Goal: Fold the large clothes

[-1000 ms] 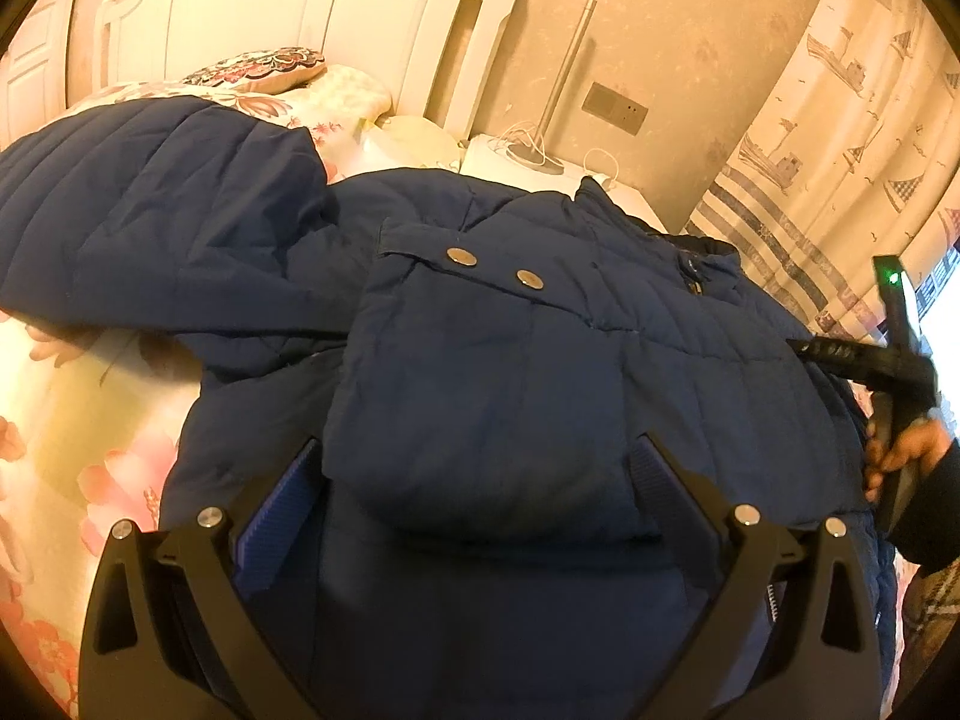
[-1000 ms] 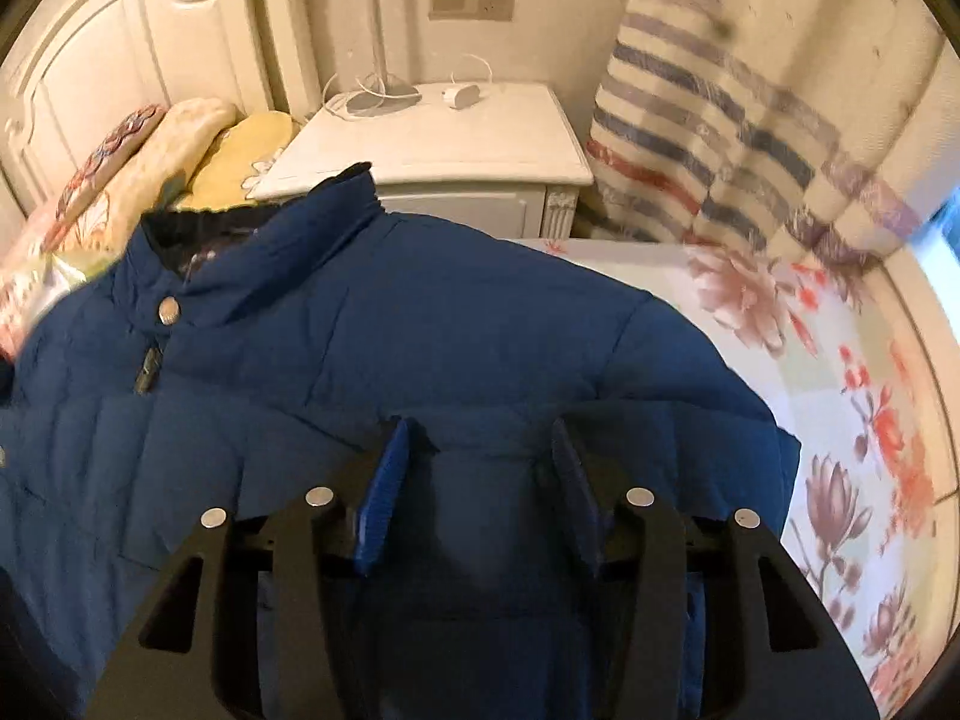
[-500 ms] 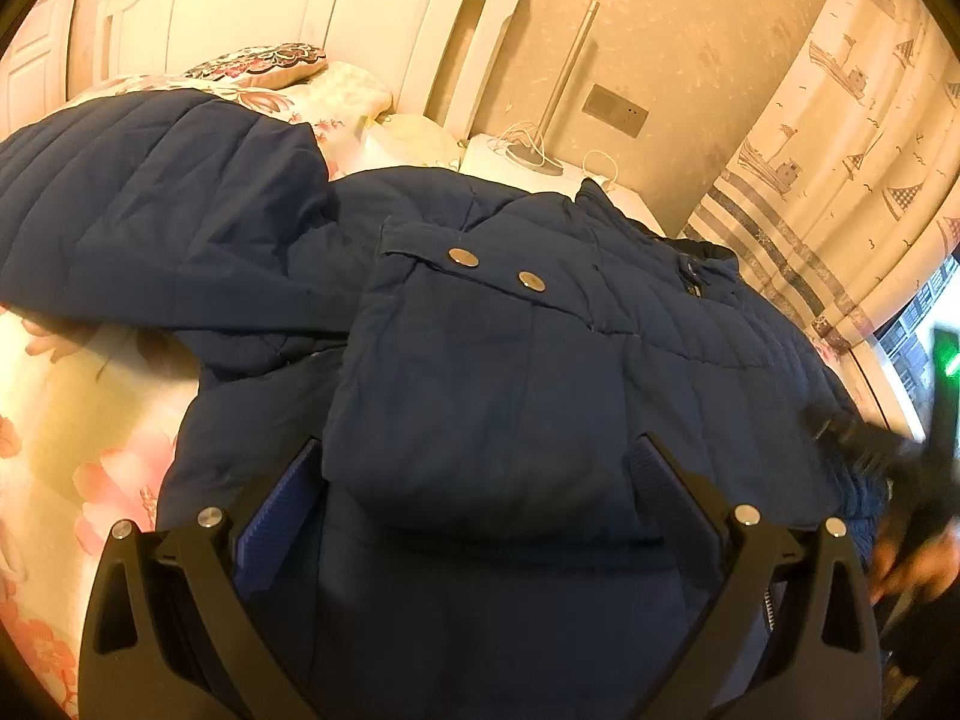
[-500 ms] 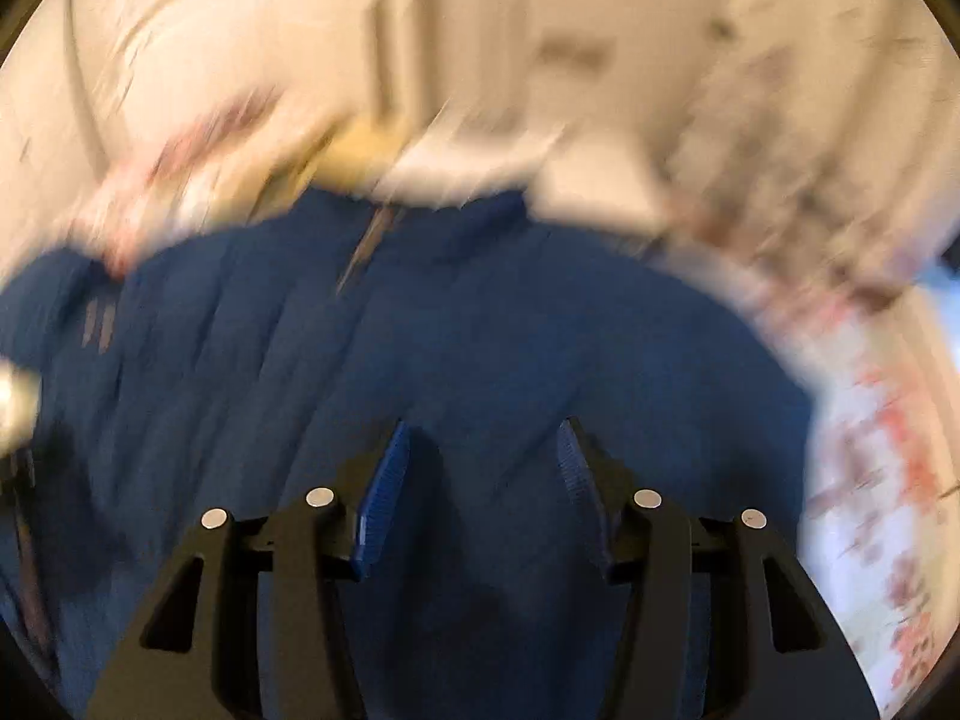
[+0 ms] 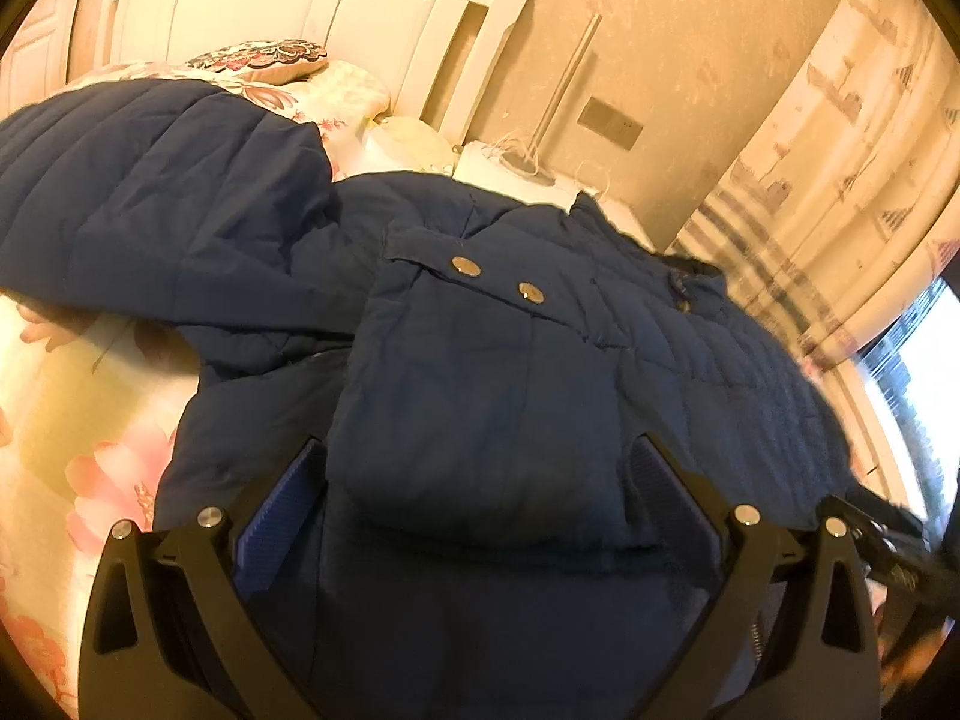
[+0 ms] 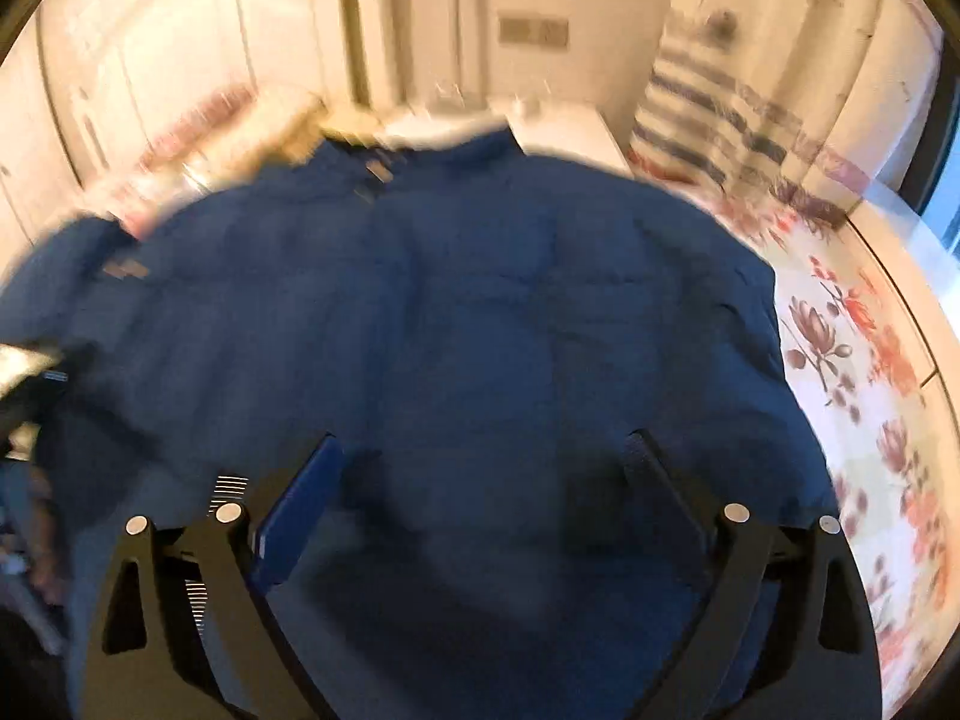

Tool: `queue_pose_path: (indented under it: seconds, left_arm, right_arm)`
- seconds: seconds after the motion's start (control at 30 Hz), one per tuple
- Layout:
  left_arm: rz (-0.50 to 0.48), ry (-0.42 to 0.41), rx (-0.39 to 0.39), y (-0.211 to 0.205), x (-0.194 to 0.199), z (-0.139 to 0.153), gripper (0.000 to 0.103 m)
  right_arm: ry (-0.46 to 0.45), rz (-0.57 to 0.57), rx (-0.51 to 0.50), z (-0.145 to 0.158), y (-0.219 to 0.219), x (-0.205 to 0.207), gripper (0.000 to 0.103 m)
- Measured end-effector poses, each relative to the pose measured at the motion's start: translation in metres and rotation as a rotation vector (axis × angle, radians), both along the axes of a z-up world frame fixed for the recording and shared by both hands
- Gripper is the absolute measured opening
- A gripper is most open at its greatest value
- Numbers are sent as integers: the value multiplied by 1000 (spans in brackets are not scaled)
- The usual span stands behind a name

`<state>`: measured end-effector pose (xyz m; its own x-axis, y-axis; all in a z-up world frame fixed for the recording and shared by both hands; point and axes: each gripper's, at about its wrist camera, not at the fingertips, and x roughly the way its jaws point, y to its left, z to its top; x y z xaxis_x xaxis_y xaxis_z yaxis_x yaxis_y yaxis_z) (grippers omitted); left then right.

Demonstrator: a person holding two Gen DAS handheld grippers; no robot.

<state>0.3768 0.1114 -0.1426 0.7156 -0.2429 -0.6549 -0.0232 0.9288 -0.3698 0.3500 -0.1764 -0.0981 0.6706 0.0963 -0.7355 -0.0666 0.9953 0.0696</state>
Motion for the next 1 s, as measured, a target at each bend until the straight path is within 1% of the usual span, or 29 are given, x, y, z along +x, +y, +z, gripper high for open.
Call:
queue_pose_path:
  seconds: [0.03,0.07,0.1,0.13,0.17,0.2,0.23,0.27,0.3,0.33,0.37,0.4,0.43,0.47,0.5,0.57,0.6,0.63,0.67,0.77,0.8,0.83,0.9,0.93,0.97,1.0]
  left_arm:
    - [7,-20,-34,5,-4,2,100]
    - [18,-40,-58,11,-7,5,100]
    - [42,-66,-96,21,-12,11,100]
    - [92,-92,-136,35,-18,19,99]
    - [142,-116,-169,50,-24,26,99]
    - [217,-150,-212,70,-32,34,99]
    - [294,-174,-250,92,-40,41,99]
    - [393,-191,-295,121,-49,48,99]
    - [481,-195,-337,150,-55,51,99]
    - [553,-185,-370,179,-58,52,99]
    - [600,-168,-390,200,-59,50,99]
    - [667,-137,-418,228,-60,45,98]
    - [710,-116,-441,248,-60,40,95]
    - [758,-96,-479,273,-61,31,86]
    - [778,-97,-506,295,-58,23,82]
    - [783,-101,-523,323,-51,15,68]
    - [780,-97,-530,336,-46,12,63]
    - [779,-98,-540,343,-42,11,61]
    - [786,-100,-564,352,-39,7,53]
    - [816,-79,-635,371,-36,-6,13]
    - [818,-82,-645,371,-35,-7,9]
    - [829,-98,-607,365,-38,-1,7]
    - [818,-154,-446,343,-38,24,5]
    - [783,-183,-350,316,-37,42,5]
    - [751,-208,-303,300,-36,52,5]
    - [697,-241,-249,274,-34,67,5]
  right_arm:
    - [-22,38,-13,1,12,-7,92]
    - [-32,98,-64,-4,32,-12,92]
    - [-22,138,-119,-14,47,-12,92]
    - [15,156,-167,-28,58,-9,92]
    - [27,151,-182,-36,59,-7,92]
    - [22,144,-155,-35,56,-7,95]
    - [38,141,-114,-35,49,-3,95]
    - [44,137,-92,-36,46,0,95]
    - [49,139,-71,-37,44,2,95]
    - [47,140,-71,-38,45,1,95]
    - [43,140,-84,-38,47,2,95]
    - [40,141,-94,-38,51,-1,95]
    - [39,142,-99,-39,53,-4,96]
    - [37,141,-100,-38,53,-5,96]
    - [37,141,-96,-39,53,-5,96]
    - [38,141,-88,-38,52,-9,96]
    - [39,142,-86,-38,52,-10,96]
    - [40,142,-84,-38,52,-10,97]
    - [42,143,-81,-39,52,-9,97]
    - [45,143,-72,-39,52,-9,97]
    - [44,143,-71,-39,52,-9,97]
    - [43,143,-70,-39,52,-9,97]
    - [40,142,-66,-39,51,-9,97]
    - [40,142,-63,-39,51,-10,97]
    - [40,142,-62,-39,51,-10,97]
    - [40,141,-61,-39,51,-9,97]
